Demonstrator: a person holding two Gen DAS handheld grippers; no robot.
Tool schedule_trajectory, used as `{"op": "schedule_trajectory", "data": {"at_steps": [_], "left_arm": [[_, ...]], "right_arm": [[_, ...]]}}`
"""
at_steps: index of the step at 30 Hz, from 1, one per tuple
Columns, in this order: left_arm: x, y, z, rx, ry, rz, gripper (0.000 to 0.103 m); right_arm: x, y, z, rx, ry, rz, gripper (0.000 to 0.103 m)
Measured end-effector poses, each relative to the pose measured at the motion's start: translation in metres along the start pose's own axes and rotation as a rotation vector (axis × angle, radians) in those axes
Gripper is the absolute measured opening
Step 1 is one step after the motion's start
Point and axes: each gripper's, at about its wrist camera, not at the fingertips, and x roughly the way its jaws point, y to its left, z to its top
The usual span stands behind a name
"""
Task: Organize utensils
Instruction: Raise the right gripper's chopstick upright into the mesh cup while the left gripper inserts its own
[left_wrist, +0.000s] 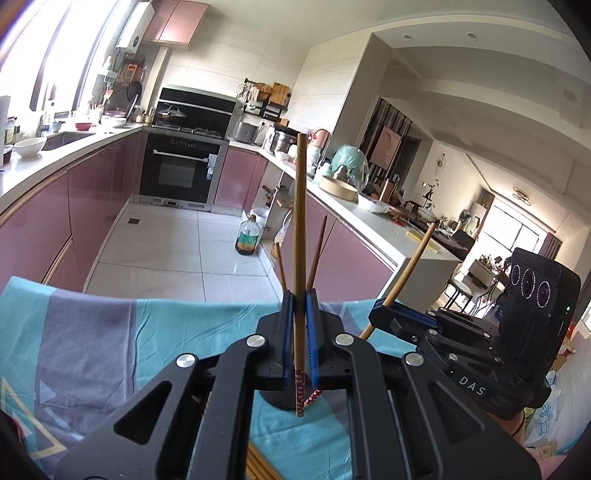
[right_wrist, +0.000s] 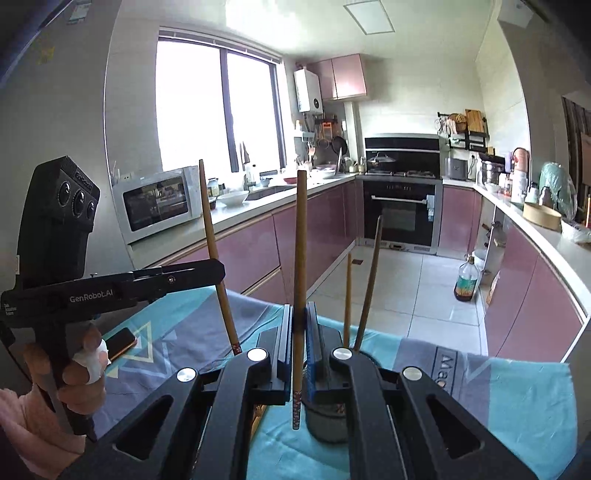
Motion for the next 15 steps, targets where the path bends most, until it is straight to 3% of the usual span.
{"op": "schedule_trajectory", "data": {"at_steps": [9, 15], "left_arm": [[0.018, -0.014, 0.026, 0.017, -0.047, 0.005, 0.008], [0.045, -0.015, 0.026, 0.023, -0.016, 0.023, 0.008]], "right_arm": [[-0.004, -0.011, 0.022, -0.018, -0.055, -0.053, 0.005], [0.008, -0.018, 0.024, -0.017, -0.064, -0.084, 0.005]]}}
